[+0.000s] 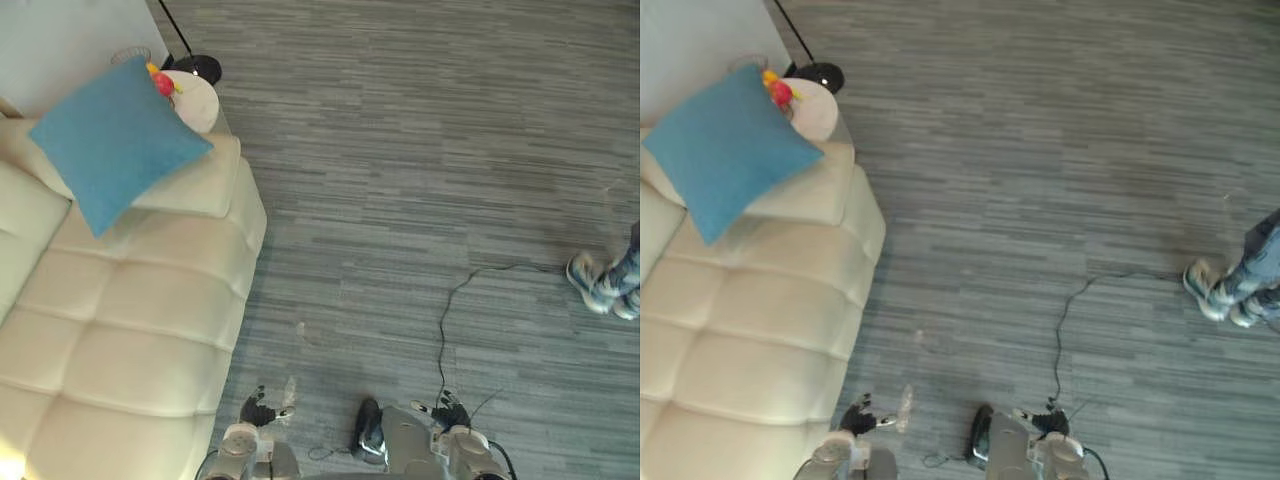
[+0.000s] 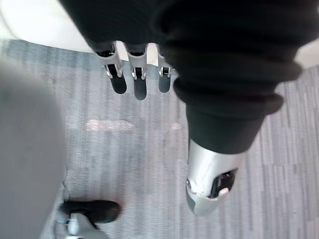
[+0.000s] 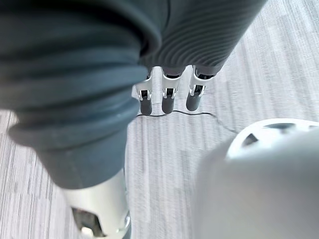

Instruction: Pick up cushions and gather them together orderly.

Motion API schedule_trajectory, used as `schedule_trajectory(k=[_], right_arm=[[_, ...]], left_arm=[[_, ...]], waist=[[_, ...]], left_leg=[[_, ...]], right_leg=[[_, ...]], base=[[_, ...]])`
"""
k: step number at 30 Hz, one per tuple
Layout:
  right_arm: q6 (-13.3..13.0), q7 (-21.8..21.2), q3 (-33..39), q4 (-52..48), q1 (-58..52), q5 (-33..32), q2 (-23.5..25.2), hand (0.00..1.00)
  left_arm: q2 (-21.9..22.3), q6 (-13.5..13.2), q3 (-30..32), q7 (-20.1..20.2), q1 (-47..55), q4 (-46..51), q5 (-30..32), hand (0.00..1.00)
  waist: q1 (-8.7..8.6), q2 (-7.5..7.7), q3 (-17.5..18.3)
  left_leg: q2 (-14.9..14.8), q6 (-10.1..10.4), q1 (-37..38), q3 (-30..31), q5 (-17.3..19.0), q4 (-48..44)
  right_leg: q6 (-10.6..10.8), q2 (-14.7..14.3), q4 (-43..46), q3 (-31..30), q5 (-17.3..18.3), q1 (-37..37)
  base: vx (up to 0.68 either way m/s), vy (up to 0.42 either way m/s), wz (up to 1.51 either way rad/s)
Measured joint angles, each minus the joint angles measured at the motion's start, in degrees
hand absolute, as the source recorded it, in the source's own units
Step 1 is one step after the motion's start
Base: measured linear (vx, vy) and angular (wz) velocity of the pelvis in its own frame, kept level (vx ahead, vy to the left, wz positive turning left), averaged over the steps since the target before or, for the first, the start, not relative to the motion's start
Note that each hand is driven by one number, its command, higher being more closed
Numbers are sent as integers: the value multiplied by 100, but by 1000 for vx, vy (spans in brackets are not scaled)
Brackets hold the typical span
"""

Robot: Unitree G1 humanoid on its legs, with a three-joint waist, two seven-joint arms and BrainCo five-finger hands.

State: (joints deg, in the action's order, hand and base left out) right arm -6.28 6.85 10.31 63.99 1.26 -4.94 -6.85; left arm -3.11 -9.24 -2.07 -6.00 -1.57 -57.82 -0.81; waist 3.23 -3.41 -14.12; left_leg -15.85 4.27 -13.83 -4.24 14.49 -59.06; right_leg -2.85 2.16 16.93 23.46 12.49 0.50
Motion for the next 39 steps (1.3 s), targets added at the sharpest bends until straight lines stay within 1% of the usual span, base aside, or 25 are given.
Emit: schedule_trajectory(k=[3, 5, 6, 7, 8, 12, 13, 14, 15, 16, 17, 19, 22, 24, 25, 26, 28, 29, 30, 31, 33, 34, 35, 38, 39], right_arm=[[-2, 10, 65, -7, 6, -22, 13, 0], [-4, 15, 79, -15, 123, -23, 41, 0], [-9, 35, 93, -27, 144, -22, 55, 0], [-5, 54, 93, -5, 151, -22, 156, 0], [-14, 54, 51, -23, 189, -20, 269, 0], [-20, 48, 50, -64, 297, -14, 401, 0], [-27, 36, 50, -60, 297, -7, 404, 0], [-28, 24, 49, -19, 277, -5, 397, 0], [-27, 16, 46, -16, 267, -6, 405, 0], [-24, -5, 15, -16, 245, -2, 451, 0], [-20, -19, -13, -15, 153, -2, 460, 0], [-16, -18, -64, -22, 84, -3, 431, 0], [-24, -16, -163, -39, 56, -5, 383, 0], [-39, -19, -207, -44, 181, -5, 387, 0], [-47, -18, -208, -52, 244, -6, 387, 0], [-50, -19, -209, -54, 246, -7, 388, 0], [-50, -15, -207, -56, 156, -6, 387, 0], [-47, -17, -204, -62, 116, -7, 370, 0], [-51, -26, -177, -147, 52, -25, 268, 0], [-54, -29, -174, -212, 20, -16, 187, 0], [-63, -41, -119, -223, 9, -20, 154, 0], [-67, -53, -16, -223, -48, -53, 181, 0], [-69, -56, 23, -210, -128, -83, 193, 0], [-115, -61, 24, -241, -183, -204, 191, 0], [-121, -61, 23, -246, -175, -205, 191, 0]], left_arm=[[5, -26, 75, -13, 3, 147, -57, 0], [11, -9, 94, -29, -39, 153, -54, 0], [26, 0, 90, -32, -31, 126, -53, 0], [5, -1, 105, -35, -47, 102, -56, 0], [-78, -1, 93, -44, -88, 106, -55, 0], [-137, 7, 87, -32, -119, 74, -55, 0], [-135, 9, 90, -25, -56, 80, -57, 0], [-142, 18, 93, -25, 30, 69, -58, 0], [-153, 19, 94, -27, 53, 68, -58, 0], [-196, 23, 82, -25, 96, 37, -111, 0], [-265, 71, -6, -27, 88, -25, -144, 0], [-299, 100, -124, -31, 148, -23, -172, 0], [-284, 113, -123, -41, 137, -19, -172, 0], [-255, 114, -123, -44, 106, -12, -170, 0], [-237, 113, -124, -45, 87, -11, -165, 0], [-234, 113, -126, -45, 86, -11, -165, 0], [-217, 111, -128, -40, 76, -19, -163, 0], [-214, 110, -127, -38, 103, -23, -163, 0], [-129, 107, -115, -38, 125, -39, -162, 0], [-3, 89, -117, -17, 157, -80, -154, 0], [94, 82, -96, -1, 161, -125, -150, 0], [157, 77, 49, 10, 116, -117, -150, 0], [168, 54, 113, 10, 106, -85, -156, 0], [167, -12, 83, 12, 108, -11, -152, 0], [172, -14, 78, 12, 106, -7, -153, 0]], waist=[[37, 31, 11], [55, 34, 7], [85, 22, 15], [202, 95, 2], [198, 291, 69], [248, 454, 132], [263, 432, 158], [273, 400, 185], [279, 405, 186], [276, 508, 220], [214, 582, 253], [184, 577, 255], [91, 547, 258], [7, 452, 221], [-6, 414, 196], [-7, 415, 197], [-21, 503, 204], [-34, 568, 247], [-99, 371, 275], [-101, 176, 350], [-111, 55, 345], [-119, 5, 305], [-34, -10, 292], [2, 101, 323], [3, 108, 327]], left_leg=[[237, -2, -518, -577, 91, 958], [652, -152, -714, -703, -249, 2831], [941, -220, -619, -651, -1063, 4234], [1143, -401, -386, -544, -2035, 4821], [1299, -455, -308, -584, -2105, 5000], [1500, -676, -265, -619, -1863, 4902], [1552, -695, -198, -641, -1524, 4673], [1555, -666, -56, -626, -1158, 4468], [1566, -654, 30, -618, -1066, 4475], [1703, -654, 288, -528, -822, 4535], [1800, -665, 484, -404, -668, 4532], [1820, -700, 863, -222, -597, 4619], [1745, -703, 1319, 72, -492, 4757], [1525, -595, 1502, 318, -391, 4840], [1392, -503, 1594, 420, -304, 4877], [1363, -463, 1626, 455, -271, 4885], [1374, -282, 1809, 674, 0, 4808], [1392, -199, 1824, 825, 217, 4655], [1229, -107, 1819, 1069, 472, 4417], [1066, -36, 1771, 1132, 533, 4175], [927, 31, 1404, 1110, 495, 3414], [737, 260, 945, 944, 341, 2338], [400, 237, 634, 428, 328, 1591], [226, -47, 308, -785, 284, 1909], [232, -82, 261, -894, 263, 2069]], right_leg=[[-13, -24, -576, 61, -27, 621], [37, 14, -790, 56, 0, 840], [223, 2, -893, 6, 78, 1026], [469, 22, -998, -137, 215, 1284], [596, 147, -1125, -122, 116, 1335], [904, 298, -1350, -355, -521, 1533], [986, 357, -1059, -451, -579, 1546], [1060, 501, -83, -577, -523, 1273], [1075, 573, 303, -599, -520, 1140], [1312, 997, 2050, -689, -845, 464], [1241, 1223, 3267, -836, -647, -90], [984, 1338, 3974, -699, -128, -577], [796, 1310, 3120, -279, 343, -949], [740, 957, 1729, -300, 302, -1318], [786, 661, 718, -587, -31, -1499], [802, 593, 415, -688, -164, -1548], [871, 485, -680, -1220, -858, -1546], [857, 488, -660, -1426, -1219, -1513], [614, 344, -211, -1432, -1268, -1531], [507, 248, 36, -1203, -936, -1538], [424, 216, 65, -908, -730, -1338], [352, 150, -82, -633, -640, -1010], [208, 87, -280, -298, -610, -553], [184, 180, -768, 177, -583, 33], [195, 202, -813, 226, -583, 70]], base=[[404, -66, 13], [421, 69, -8], [612, 153, -22], [540, 119, -1], [459, 86, 10], [356, 127, 32], [320, 157, 13], [324, 158, 5], [374, 163, 4], [398, 123, 24], [333, 98, 35], [311, 45, 48], [402, -21, 56], [387, -155, 56], [283, -147, 43], [366, -231, 36], [376, -295, 56], [376, -397, 91], [445, -455, 92], [467, -396, 87], [369, -271, 76], [389, -266, 107], [326, -207, 96], [299, -148, 79], [236, -72, 73]])
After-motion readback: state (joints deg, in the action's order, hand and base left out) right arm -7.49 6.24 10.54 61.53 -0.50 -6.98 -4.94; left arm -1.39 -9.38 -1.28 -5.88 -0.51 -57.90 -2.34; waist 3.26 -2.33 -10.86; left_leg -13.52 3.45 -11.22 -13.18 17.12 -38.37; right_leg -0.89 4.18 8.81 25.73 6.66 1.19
